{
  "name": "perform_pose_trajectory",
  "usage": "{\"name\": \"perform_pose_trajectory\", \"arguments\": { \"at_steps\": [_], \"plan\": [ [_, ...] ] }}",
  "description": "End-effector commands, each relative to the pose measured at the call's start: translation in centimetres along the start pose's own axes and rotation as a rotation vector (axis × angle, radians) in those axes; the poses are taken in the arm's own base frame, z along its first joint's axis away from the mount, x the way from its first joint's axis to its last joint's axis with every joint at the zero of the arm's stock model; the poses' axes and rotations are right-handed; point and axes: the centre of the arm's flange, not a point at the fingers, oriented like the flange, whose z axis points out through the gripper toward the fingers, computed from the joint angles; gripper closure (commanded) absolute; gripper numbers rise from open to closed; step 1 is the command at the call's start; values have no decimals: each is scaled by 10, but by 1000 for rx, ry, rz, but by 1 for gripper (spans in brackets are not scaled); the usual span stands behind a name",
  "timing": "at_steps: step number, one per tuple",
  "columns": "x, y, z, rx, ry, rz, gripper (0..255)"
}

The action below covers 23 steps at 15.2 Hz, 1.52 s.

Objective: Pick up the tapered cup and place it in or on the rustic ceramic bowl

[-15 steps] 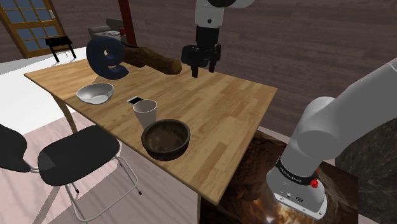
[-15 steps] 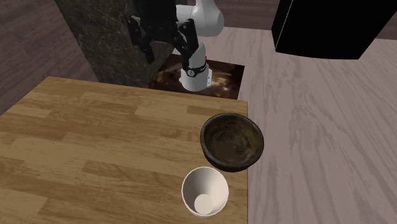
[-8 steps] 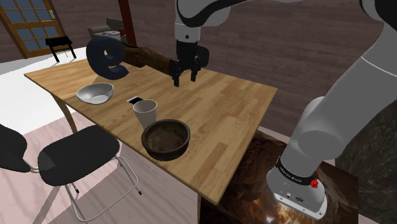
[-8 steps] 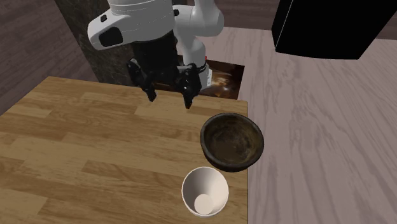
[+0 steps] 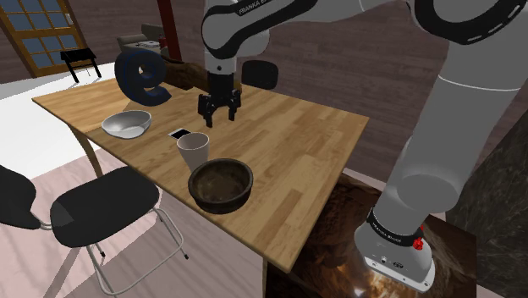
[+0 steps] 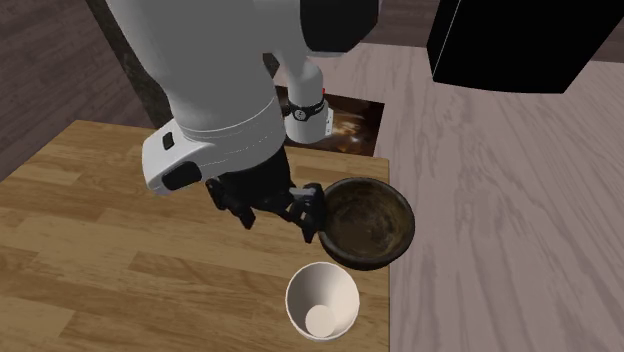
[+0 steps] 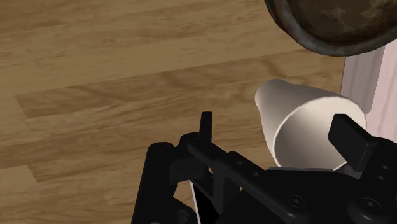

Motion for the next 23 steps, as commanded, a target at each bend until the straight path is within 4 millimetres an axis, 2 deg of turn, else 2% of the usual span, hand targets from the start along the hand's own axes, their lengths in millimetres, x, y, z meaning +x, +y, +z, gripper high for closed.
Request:
{"name": "perform_pose_trajectory", "arguments": {
  "at_steps": [1,5,13,20,21,23],
  "plan": [
    [22,-5,19,9,-3,-8,0],
    [57,-20,46,25,-9,-21,0],
    [57,-21,86,25,-9,-21,0],
    [57,-21,86,25,-9,-21,0],
    [57,-21,86,25,-9,-21,255],
    [57,-21,86,25,-9,-21,255]
  ]
}}
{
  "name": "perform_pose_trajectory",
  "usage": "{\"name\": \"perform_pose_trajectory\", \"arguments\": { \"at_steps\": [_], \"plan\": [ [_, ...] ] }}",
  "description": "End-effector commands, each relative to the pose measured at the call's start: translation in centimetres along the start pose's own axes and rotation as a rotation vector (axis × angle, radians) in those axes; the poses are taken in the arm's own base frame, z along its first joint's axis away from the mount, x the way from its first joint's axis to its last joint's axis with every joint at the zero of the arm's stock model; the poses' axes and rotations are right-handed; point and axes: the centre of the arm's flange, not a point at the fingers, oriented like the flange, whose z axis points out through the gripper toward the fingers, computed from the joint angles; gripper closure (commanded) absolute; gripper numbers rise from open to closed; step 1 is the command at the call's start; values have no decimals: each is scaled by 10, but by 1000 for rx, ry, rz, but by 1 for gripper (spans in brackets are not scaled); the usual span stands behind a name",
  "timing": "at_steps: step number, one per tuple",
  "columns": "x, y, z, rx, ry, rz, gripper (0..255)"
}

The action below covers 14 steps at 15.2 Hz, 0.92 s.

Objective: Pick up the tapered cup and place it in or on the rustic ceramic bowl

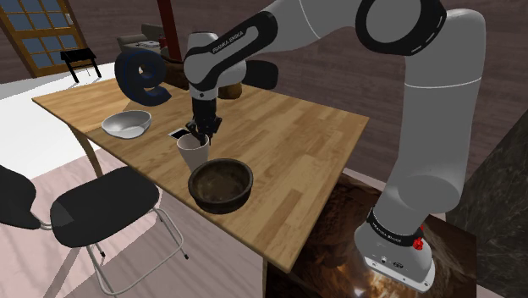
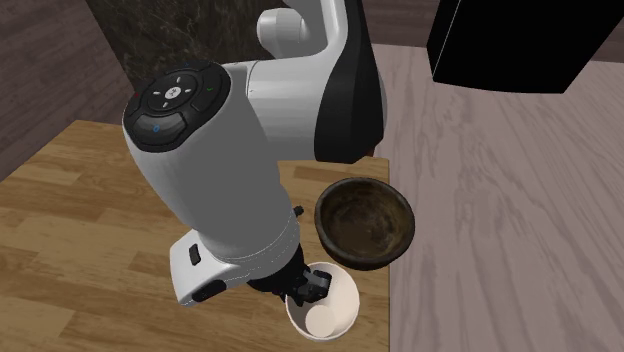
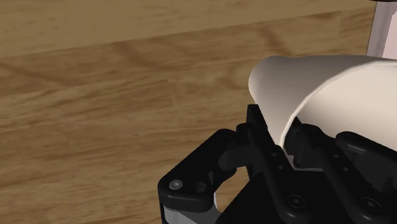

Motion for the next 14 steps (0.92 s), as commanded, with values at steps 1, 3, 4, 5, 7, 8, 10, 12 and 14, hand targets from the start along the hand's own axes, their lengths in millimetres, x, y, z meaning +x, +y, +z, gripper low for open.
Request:
{"name": "perform_pose_trajectory", "arguments": {
  "at_steps": [1,3,4,5,7,8,10,12,14],
  "plan": [
    [0,0,0,0,0,0,255],
    [0,0,0,0,0,0,255],
    [0,0,0,0,0,0,255],
    [0,0,0,0,0,0,255],
    [0,0,0,0,0,0,255],
    [0,-1,-5,0,0,0,255],
    [0,-3,-16,0,0,0,255],
    [-1,-4,-26,0,0,0,255],
    [-1,-6,-36,0,0,0,255]
  ]
}}
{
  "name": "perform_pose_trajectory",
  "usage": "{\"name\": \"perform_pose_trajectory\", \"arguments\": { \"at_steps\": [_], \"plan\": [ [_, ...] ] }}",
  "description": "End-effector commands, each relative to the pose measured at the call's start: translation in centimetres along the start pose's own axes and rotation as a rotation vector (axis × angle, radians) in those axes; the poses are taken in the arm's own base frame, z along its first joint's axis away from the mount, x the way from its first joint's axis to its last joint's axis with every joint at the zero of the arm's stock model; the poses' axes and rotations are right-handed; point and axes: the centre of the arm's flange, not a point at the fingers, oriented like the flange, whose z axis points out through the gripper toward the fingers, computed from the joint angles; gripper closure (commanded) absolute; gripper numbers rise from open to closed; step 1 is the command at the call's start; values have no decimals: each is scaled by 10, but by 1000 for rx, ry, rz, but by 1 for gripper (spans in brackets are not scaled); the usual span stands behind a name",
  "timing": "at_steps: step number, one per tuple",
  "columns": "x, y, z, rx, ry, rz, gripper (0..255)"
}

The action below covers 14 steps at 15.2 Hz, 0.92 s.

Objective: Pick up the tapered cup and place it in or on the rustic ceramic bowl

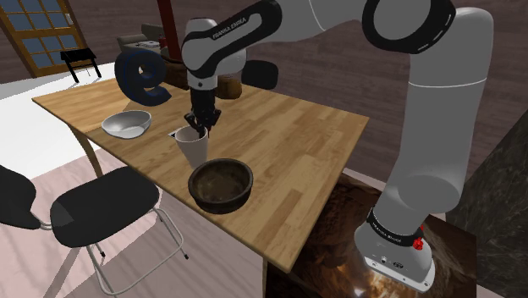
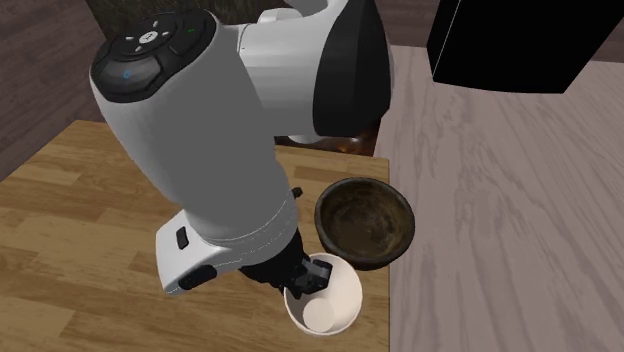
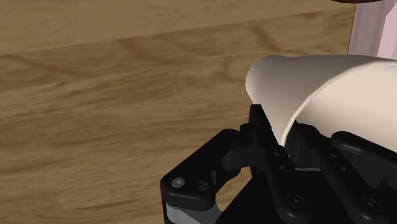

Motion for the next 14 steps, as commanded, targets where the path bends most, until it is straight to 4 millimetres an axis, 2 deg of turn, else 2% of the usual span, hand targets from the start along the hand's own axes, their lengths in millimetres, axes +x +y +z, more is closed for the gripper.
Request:
{"name": "perform_pose_trajectory", "arguments": {
  "at_steps": [1,14],
  "plan": [
    [0,-2,-10,0,0,0,255],
    [-1,-13,-78,0,0,0,255]
  ]
}}
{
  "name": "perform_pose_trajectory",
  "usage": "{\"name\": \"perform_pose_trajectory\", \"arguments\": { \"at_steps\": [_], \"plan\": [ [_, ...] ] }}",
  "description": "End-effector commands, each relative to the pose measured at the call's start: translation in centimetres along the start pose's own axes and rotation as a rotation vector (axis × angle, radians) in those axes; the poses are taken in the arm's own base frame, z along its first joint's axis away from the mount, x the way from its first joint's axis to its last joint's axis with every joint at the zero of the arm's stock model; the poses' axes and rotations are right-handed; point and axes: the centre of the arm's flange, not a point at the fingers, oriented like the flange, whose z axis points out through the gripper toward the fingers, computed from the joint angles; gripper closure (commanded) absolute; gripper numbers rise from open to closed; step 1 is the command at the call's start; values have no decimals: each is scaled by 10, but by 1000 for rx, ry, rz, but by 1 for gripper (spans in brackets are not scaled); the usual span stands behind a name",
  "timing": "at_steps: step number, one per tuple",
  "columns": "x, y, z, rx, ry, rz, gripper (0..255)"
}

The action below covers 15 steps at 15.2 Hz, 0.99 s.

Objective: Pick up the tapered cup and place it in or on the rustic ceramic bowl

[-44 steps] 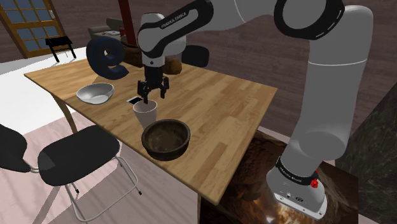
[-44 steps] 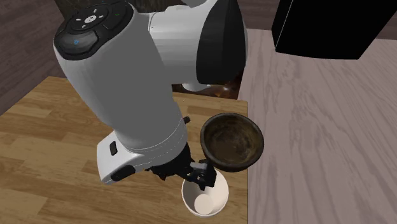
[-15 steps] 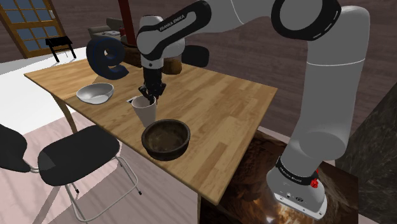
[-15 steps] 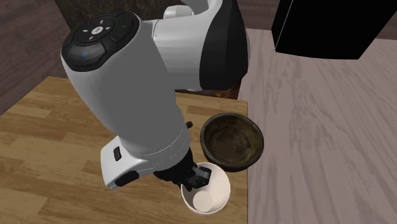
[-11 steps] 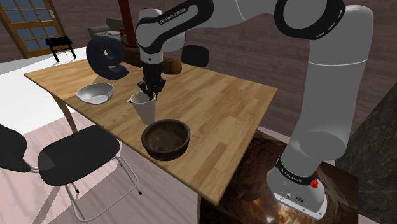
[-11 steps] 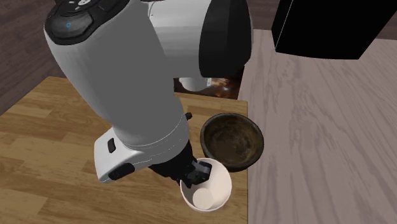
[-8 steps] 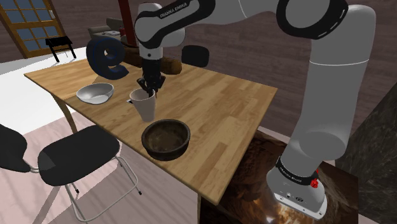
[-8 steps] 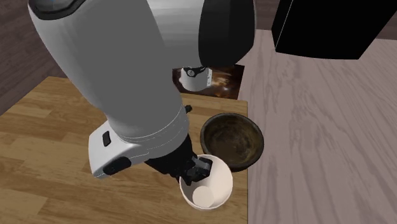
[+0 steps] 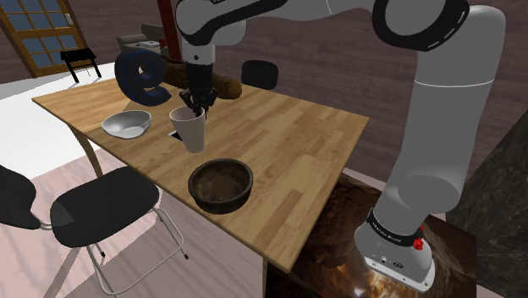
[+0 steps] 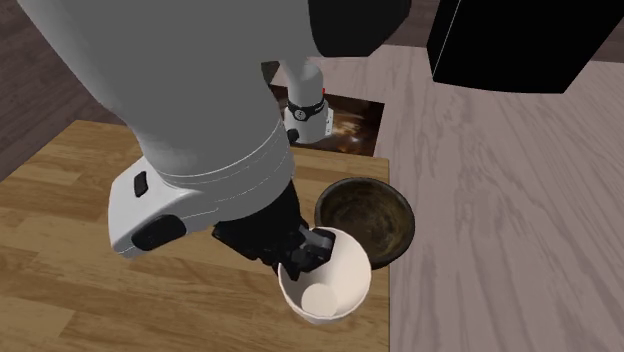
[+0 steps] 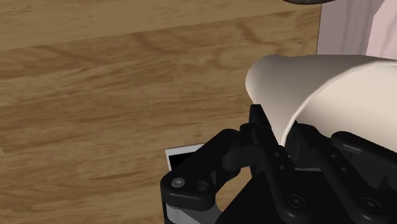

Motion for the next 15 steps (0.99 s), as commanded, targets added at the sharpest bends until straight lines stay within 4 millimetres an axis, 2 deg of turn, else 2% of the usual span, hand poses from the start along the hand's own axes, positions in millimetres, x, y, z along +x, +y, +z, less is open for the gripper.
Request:
{"name": "perform_pose_trajectory", "arguments": {
  "at_steps": [1,12,15],
  "plan": [
    [0,-3,-11,0,0,0,255],
    [-2,-12,-65,0,0,0,255],
    [-39,-21,-72,0,0,0,255]
  ]
}}
